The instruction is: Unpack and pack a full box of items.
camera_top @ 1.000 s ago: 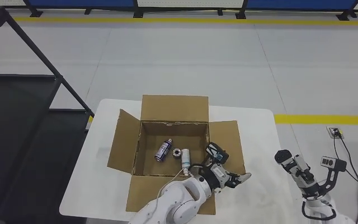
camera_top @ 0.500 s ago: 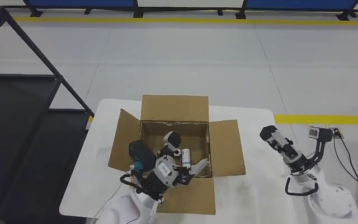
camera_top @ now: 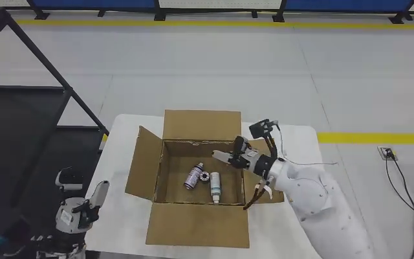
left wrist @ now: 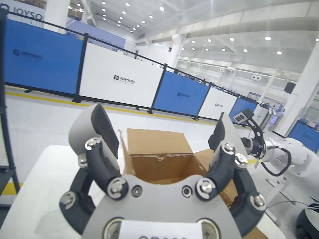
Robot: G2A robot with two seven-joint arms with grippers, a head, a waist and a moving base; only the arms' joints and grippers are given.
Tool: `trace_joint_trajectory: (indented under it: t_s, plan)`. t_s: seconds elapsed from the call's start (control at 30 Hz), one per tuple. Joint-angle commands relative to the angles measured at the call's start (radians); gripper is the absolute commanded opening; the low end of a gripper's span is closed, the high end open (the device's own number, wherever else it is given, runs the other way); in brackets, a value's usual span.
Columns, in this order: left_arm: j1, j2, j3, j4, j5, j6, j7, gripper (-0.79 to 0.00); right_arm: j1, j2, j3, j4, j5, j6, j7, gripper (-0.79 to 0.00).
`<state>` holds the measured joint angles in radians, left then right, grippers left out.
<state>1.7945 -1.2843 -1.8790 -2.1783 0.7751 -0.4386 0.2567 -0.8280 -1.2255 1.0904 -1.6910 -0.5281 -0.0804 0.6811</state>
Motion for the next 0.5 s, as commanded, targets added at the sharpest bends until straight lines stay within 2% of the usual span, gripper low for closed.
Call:
trace_joint_trajectory:
  t_s: [0.0, 0.37, 0.47]
  plan:
    - [0.023, 0.001, -0.044, 0.027, -0.026, -0.031, 0.002, 0.000, 0.054, -0.013, -0.071, 0.043, -0.047, 0.089, 0.020, 0.000]
    - [0.030, 0.002, -0.057, 0.036, -0.026, -0.045, 0.000, 0.000, 0.062, -0.016, -0.079, 0.049, -0.051, 0.107, 0.015, 0.000]
    - [0.022, 0.002, -0.047, 0.043, -0.084, -0.035, -0.032, 0.000, 0.088, -0.022, -0.132, 0.099, -0.048, -0.021, 0.076, 0.000]
